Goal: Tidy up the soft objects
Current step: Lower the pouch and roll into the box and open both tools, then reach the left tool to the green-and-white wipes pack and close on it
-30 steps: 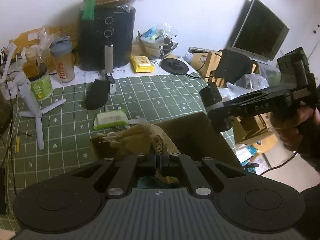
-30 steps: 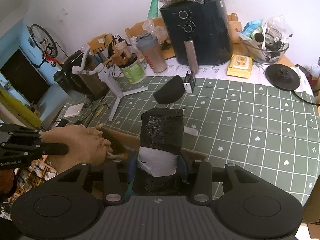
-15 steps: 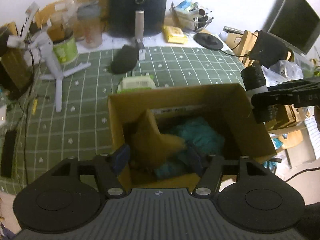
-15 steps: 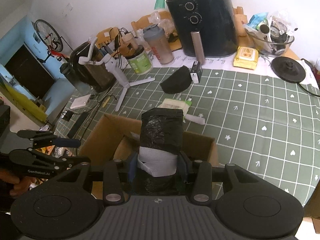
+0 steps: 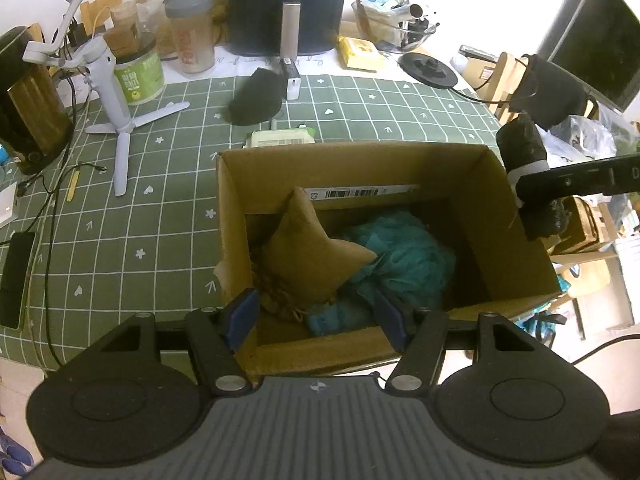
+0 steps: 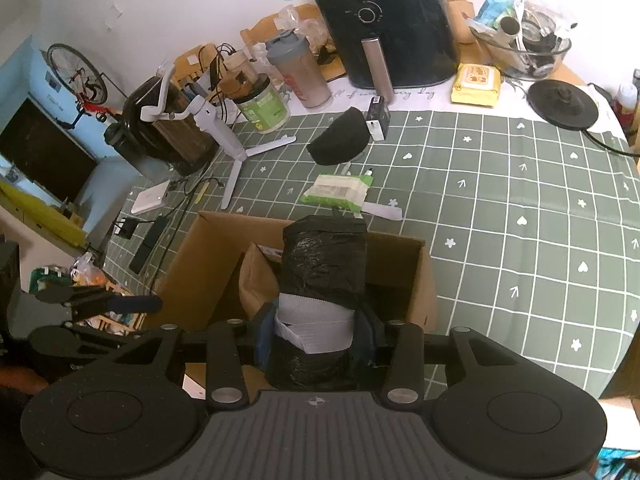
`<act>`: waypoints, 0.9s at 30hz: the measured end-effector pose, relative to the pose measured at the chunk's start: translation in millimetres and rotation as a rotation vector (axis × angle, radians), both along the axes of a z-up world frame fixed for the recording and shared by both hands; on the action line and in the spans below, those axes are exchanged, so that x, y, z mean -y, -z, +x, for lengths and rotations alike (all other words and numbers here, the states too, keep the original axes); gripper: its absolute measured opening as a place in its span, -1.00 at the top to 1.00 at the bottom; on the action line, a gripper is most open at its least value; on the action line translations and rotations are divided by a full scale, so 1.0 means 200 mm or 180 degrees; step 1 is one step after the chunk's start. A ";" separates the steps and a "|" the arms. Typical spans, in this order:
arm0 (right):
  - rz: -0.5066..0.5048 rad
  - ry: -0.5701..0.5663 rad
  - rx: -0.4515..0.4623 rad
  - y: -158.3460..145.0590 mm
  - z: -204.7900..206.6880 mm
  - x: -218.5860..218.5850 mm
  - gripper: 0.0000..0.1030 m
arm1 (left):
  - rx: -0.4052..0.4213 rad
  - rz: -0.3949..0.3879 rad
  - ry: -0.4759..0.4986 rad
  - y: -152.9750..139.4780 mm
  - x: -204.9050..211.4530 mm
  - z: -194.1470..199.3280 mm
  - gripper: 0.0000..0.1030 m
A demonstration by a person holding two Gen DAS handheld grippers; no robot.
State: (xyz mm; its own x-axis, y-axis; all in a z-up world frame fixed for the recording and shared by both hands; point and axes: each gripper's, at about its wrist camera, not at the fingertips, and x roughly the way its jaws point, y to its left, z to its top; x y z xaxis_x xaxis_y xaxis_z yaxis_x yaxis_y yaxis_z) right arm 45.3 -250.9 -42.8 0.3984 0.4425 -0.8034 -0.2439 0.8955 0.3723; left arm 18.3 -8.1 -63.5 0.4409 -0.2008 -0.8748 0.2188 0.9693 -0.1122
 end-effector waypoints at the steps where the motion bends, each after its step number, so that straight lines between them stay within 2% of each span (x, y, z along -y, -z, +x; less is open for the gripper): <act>1: -0.0007 0.0012 -0.0023 0.00 0.00 0.00 0.12 | 0.0002 0.0003 -0.0009 0.00 0.00 0.00 -0.22; 4: -0.0100 0.0007 -0.0224 0.03 0.02 -0.03 0.07 | 0.0019 0.0014 -0.0034 0.00 -0.01 0.00 -0.22; 5: -0.0136 -0.0001 -0.0248 0.04 0.02 -0.04 -0.01 | 0.0022 0.0015 -0.0038 0.00 -0.01 0.00 -0.22; 6: -0.0177 0.0005 -0.0247 0.05 0.02 -0.04 -0.34 | 0.0026 0.0014 -0.0048 -0.01 -0.01 0.00 -0.22; 8: -0.0226 0.0015 -0.0203 0.05 0.01 -0.05 -0.69 | 0.0038 -0.0001 -0.0061 -0.02 -0.01 0.00 -0.22; 12: -0.0237 0.0071 -0.0202 0.07 0.01 -0.03 -0.89 | 0.0052 0.0007 -0.0076 -0.02 -0.01 0.01 -0.22; 20: -0.0251 0.0096 -0.0198 0.08 0.01 -0.01 -1.00 | 0.0059 0.0008 -0.0043 -0.03 0.00 0.04 -0.22; 27: -0.0298 0.0154 -0.0168 0.09 -0.01 0.03 -1.00 | 0.0079 0.0041 0.0074 -0.04 0.07 0.08 -0.22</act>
